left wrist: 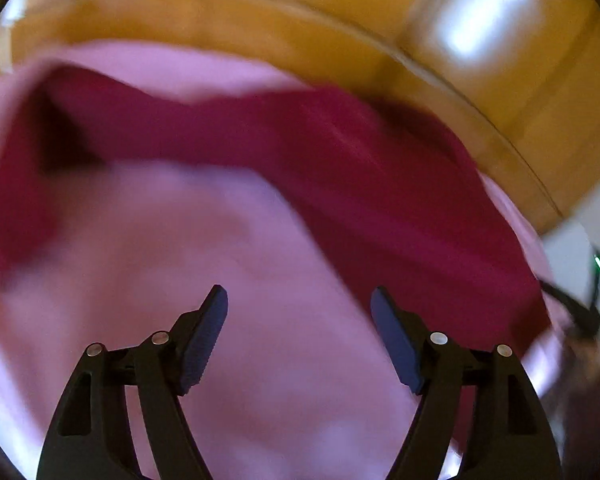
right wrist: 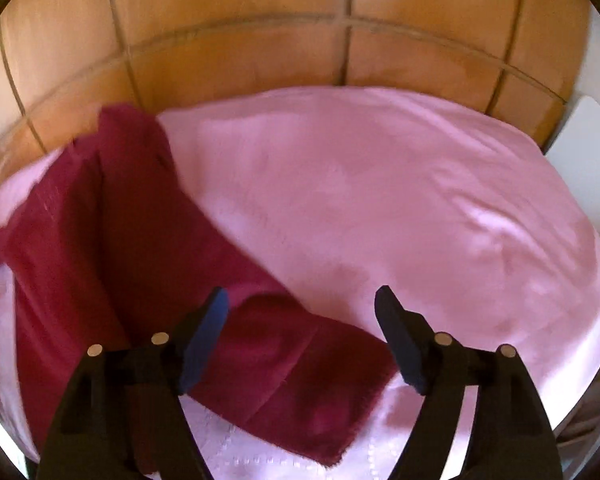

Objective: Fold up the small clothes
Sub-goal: 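Lift and shake the shirt out with both grippers, spreading it over the bed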

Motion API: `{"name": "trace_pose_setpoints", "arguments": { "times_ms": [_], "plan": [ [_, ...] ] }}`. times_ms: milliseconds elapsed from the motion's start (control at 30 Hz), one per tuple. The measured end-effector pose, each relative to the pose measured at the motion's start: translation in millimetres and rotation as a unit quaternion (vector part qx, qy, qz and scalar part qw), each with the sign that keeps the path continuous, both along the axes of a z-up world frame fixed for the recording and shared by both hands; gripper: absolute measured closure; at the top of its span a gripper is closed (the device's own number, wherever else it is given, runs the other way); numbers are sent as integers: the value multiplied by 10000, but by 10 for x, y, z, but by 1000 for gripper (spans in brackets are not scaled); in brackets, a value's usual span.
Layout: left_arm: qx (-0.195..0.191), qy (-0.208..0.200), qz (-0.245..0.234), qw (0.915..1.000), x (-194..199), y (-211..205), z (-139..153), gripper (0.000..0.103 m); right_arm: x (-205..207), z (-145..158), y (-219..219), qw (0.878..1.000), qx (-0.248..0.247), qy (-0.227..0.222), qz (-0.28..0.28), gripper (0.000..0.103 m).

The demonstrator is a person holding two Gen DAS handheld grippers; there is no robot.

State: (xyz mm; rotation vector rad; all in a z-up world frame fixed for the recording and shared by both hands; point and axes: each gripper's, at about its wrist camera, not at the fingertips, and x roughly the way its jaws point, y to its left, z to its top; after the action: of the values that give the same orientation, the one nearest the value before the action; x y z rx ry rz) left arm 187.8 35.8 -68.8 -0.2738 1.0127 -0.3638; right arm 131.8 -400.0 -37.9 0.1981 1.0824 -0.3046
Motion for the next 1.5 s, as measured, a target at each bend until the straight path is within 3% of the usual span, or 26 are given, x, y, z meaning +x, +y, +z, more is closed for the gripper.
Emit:
{"name": "trace_pose_setpoints", "arguments": {
  "times_ms": [67,133,167,233,267,300,367,533,633,667,733,767,833,900,1000,1100,1167,1233,1267,1300,1333,1400,1500],
  "plan": [
    [-189,328,-456,9982,-60,-338,-152,30,90,-214,-18,9987,320,355,185,21],
    [-368,562,-712,9952,-106,-597,-249,30,108,-451,-6,9952,441,807,331,26],
    [-356,546,-736,9952,-122,-668,-262,30,93,-494,16,9946,396,874,407,35],
    [-169,379,-793,9960,-133,-824,-265,43,27,-466,79,9954,354,714,535,70],
    [-109,389,-938,9948,-127,-926,-286,63,-12,-415,101,9960,218,667,560,92],
    [-98,417,-977,9943,-88,-957,-288,79,-41,-374,106,9963,161,612,578,94],
    [-114,374,-1053,9937,-69,-979,-282,91,-82,-295,87,9971,35,499,574,95],
    [-141,-57,-1037,9945,-60,-700,-76,94,-93,46,-368,9977,-573,79,-362,95],
    [84,-326,-1026,9942,-222,-457,41,94,-50,216,-673,9855,-1336,18,-1048,94],
    [262,-461,-959,9940,-242,-346,113,94,-48,237,-740,9828,-1406,17,-1199,91],
    [531,-631,-786,9935,-313,-80,171,94,-58,270,-821,9825,-1332,-16,-1302,68],
    [698,-678,-598,9935,-299,121,205,94,-62,273,-836,9829,-1314,-63,-1286,49],
    [992,-713,-196,9923,-251,480,213,94,-124,306,-695,9851,-1315,-172,-1093,46],
    [1146,-683,136,9910,-184,728,200,94,-226,289,-460,9909,-1095,-181,-758,46],
    [1184,-644,371,9902,-121,949,171,94,-366,191,22,9999,54,-146,26,46],
    [1328,-697,232,9884,-139,817,141,94,-466,-9,555,9865,1464,52,732,40],
    [1342,-694,167,9884,-136,723,95,94,-482,-179,909,9737,1970,286,1108,38],
    [1298,-685,166,9890,-104,712,83,94,-513,-265,1223,9759,1693,413,1312,44],
    [1270,-711,157,9892,-146,725,88,94,-526,-241,1373,9798,1335,405,1430,72],
    [1212,-740,142,9898,-151,748,125,94,-528,-207,1436,9775,1368,410,1554,96],
    [1104,-780,122,9907,-156,782,186,94,-530,-161,1457,9747,1459,405,1644,96],
    [930,-864,90,9919,-252,823,308,94,-610,85,1492,9764,1105,237,1839,97],
    [760,-948,-39,9926,-367,824,427,94,-768,389,1300,9772,1012,14,1865,97]
  ]
}}
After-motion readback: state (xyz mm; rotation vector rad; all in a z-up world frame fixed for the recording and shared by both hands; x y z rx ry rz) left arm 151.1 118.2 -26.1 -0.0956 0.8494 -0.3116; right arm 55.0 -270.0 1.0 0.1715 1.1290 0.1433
